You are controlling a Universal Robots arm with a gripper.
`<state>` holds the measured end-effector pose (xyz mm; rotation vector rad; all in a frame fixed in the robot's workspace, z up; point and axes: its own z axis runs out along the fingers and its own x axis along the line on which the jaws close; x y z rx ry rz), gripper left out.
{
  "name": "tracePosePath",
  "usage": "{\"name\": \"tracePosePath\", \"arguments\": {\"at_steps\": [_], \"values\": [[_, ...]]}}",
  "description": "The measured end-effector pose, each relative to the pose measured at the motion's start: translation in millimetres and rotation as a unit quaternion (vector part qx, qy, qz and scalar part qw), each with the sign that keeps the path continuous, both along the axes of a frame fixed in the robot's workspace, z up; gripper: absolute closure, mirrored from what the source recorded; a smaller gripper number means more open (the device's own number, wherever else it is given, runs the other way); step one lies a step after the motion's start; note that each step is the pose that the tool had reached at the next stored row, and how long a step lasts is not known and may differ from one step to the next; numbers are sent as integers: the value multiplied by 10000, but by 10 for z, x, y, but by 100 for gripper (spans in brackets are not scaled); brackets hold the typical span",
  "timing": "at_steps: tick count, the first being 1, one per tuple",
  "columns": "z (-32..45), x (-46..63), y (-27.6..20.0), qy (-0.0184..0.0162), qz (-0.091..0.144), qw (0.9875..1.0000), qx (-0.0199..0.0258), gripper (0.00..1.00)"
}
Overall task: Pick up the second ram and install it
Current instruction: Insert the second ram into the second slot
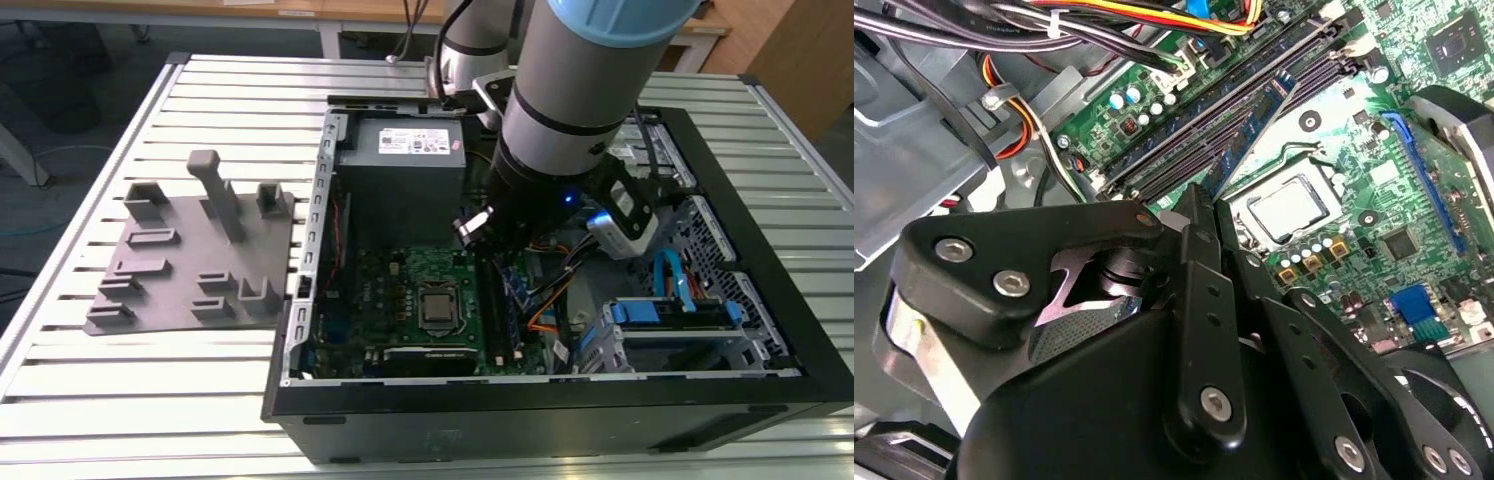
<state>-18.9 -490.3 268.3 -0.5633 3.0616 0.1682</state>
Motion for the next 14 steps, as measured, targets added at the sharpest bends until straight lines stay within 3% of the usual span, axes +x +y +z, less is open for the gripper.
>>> {"name": "tracePosePath", "arguments": {"at_steps": [8, 14], "values": [[-2, 0, 0, 0, -291, 9996, -2, 89], [-7, 0, 0, 0, -726, 9974, 0, 89]]}}
